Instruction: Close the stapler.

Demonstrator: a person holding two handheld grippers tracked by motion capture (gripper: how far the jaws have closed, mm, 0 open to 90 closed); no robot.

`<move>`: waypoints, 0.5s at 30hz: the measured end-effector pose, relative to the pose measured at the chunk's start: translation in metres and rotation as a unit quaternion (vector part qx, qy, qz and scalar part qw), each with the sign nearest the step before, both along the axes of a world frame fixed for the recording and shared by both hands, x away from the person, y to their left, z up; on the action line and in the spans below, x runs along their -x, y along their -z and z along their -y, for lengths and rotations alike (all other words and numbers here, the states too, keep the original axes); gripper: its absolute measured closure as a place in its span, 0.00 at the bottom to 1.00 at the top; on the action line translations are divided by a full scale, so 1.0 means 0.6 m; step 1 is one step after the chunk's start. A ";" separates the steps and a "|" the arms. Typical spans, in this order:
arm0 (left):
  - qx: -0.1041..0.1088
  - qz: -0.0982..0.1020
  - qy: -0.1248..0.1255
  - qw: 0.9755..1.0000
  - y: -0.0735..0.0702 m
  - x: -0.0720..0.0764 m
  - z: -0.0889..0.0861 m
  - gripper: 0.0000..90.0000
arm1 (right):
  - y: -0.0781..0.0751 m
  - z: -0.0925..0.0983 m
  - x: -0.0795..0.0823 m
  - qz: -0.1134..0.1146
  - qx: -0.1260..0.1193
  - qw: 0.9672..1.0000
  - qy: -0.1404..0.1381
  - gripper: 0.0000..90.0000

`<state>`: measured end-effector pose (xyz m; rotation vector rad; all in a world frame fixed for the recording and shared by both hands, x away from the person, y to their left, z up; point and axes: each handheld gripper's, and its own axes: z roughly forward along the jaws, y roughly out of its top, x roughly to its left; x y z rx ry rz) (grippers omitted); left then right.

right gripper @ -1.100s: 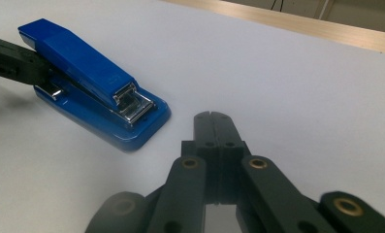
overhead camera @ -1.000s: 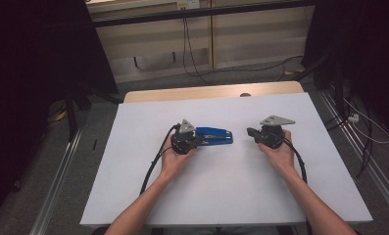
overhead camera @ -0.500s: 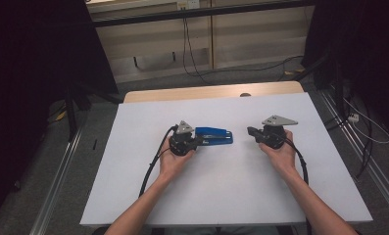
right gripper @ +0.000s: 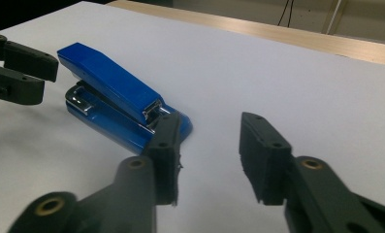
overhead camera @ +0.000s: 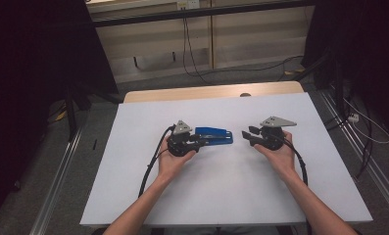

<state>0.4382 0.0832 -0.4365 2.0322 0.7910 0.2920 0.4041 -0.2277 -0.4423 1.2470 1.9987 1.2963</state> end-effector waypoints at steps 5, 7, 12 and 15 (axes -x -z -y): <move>-0.012 0.015 -0.007 1.000 -0.003 0.008 0.001 0.42 | -0.005 -0.001 0.004 0.001 -0.012 1.000 -0.002 0.48; -0.006 0.014 -0.006 1.000 -0.005 0.008 -0.001 0.32 | -0.006 -0.003 0.005 -0.004 -0.014 1.000 0.000 0.35; -0.013 0.010 -0.013 1.000 -0.010 0.006 -0.009 0.11 | -0.008 -0.004 0.006 -0.003 -0.022 1.000 0.006 0.19; -0.008 0.015 -0.018 1.000 -0.015 0.006 -0.015 0.06 | -0.013 -0.004 0.010 0.002 -0.022 1.000 0.008 0.14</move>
